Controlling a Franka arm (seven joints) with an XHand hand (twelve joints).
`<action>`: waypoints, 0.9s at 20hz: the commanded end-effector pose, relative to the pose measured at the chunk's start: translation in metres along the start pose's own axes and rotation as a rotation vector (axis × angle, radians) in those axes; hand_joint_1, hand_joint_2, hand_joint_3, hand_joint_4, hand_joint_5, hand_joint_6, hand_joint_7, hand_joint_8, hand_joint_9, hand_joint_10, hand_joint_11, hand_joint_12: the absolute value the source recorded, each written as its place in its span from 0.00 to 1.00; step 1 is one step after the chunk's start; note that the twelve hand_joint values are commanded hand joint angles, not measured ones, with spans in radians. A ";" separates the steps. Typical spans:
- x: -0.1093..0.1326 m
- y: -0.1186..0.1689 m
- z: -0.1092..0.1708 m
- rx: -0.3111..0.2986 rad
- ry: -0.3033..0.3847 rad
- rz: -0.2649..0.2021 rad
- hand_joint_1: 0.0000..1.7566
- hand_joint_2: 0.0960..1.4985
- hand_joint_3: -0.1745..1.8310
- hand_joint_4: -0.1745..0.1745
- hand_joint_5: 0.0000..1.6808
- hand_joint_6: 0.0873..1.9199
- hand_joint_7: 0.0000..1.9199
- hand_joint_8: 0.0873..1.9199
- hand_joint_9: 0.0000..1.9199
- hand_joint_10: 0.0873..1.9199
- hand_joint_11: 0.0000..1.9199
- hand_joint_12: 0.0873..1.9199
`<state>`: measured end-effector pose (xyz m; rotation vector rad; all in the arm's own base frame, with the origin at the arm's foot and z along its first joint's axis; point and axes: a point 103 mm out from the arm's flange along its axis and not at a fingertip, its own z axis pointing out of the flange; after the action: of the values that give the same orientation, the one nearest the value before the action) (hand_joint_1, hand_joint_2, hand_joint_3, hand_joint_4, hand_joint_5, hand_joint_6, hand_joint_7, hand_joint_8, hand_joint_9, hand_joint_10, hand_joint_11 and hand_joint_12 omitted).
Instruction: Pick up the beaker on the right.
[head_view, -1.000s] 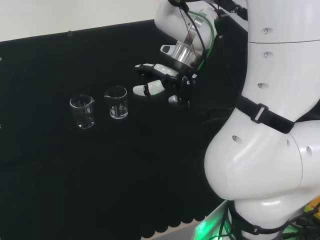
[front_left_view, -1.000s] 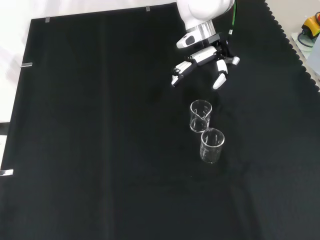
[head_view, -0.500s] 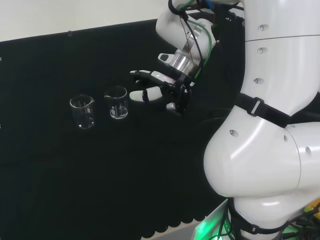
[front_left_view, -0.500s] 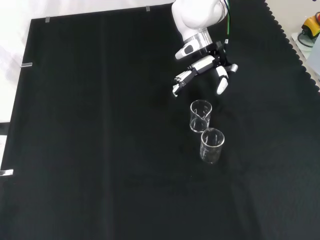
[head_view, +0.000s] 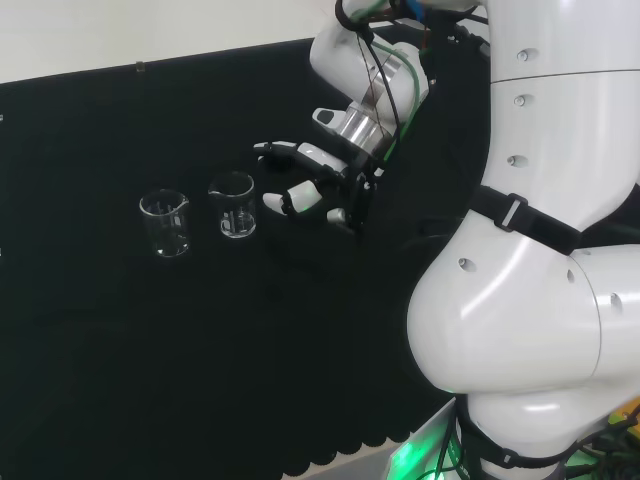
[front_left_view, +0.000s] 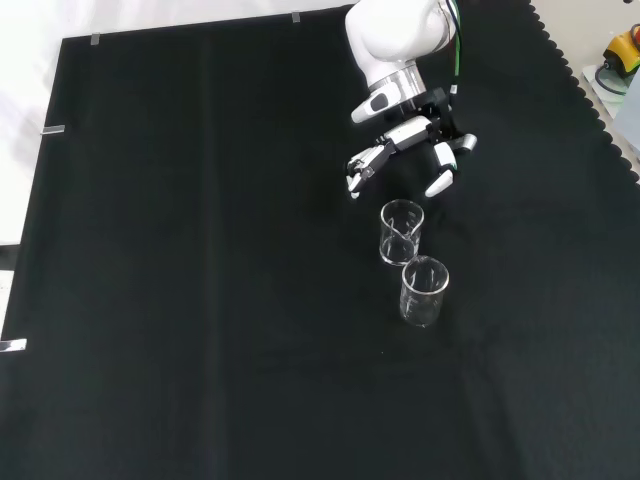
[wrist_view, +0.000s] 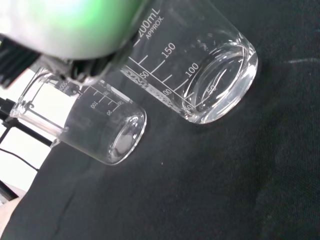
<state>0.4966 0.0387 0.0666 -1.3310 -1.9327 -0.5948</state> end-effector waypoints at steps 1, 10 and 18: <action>-0.001 -0.001 0.002 -0.028 0.015 -0.005 0.56 0.13 0.70 0.22 0.25 0.00 0.16 0.35 0.16 0.32 0.00 0.63; 0.000 -0.001 0.010 -0.099 0.167 0.007 0.58 0.12 0.72 0.25 0.13 0.25 0.14 0.36 0.16 0.30 0.00 0.64; -0.003 -0.002 0.011 -0.107 0.226 0.010 0.57 0.11 0.71 0.25 0.14 0.06 0.09 0.33 0.12 0.32 0.00 0.62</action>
<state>0.4907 0.0417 0.0558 -1.2892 -1.7345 -0.8062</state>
